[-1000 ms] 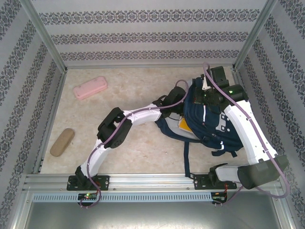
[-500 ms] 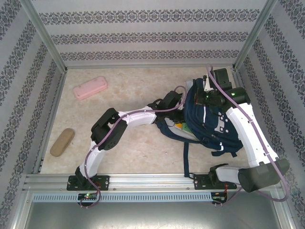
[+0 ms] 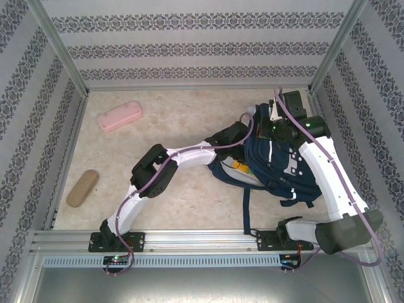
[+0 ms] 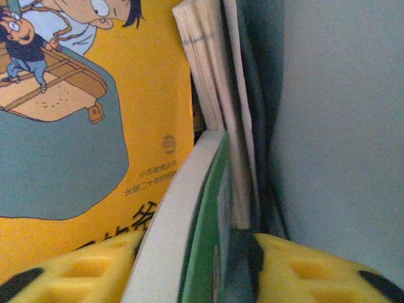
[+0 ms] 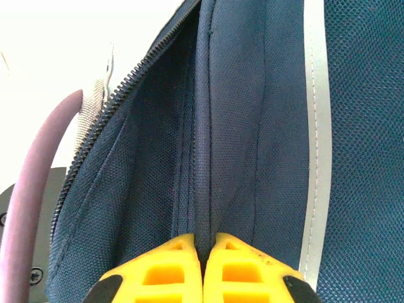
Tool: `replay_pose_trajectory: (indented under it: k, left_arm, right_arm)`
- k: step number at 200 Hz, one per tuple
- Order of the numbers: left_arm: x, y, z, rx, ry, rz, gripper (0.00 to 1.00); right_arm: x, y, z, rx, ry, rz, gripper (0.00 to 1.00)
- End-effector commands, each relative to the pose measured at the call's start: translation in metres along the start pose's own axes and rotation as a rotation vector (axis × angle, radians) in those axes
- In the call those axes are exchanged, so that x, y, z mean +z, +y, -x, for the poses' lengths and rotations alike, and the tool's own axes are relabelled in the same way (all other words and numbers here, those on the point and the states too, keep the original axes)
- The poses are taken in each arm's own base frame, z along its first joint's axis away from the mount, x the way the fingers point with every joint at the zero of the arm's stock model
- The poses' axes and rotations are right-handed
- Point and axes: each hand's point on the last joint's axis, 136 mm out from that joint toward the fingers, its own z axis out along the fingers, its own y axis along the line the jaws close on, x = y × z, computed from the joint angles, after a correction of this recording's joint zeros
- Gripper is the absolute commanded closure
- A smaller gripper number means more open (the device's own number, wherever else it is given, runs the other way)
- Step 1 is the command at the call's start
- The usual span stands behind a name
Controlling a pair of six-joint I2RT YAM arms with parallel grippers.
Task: Pack the student bag
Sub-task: Place the book in the student bag.
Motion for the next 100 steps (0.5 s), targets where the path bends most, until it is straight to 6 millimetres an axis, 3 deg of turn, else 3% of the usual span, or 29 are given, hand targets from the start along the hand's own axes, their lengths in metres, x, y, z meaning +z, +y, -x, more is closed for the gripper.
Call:
replay_pose_trajectory:
  k: [1, 47, 100]
  left_arm:
    - [-0.006, 0.005, -0.015, 0.023, 0.026, 0.06, 0.4]
    - [-0.069, 0.002, 0.009, 0.033, -0.078, 0.104, 0.29]
    - [-0.161, 0.038, 0.022, -0.027, -0.226, 0.246, 0.25]
  right_arm:
    - [-0.026, 0.03, 0.033, -0.021, -0.16, 0.139, 1.0]
    - [-0.022, 0.028, 0.03, -0.012, -0.159, 0.15, 1.0]
    - [-0.01, 0.033, 0.026, 0.003, -0.142, 0.191, 1.0]
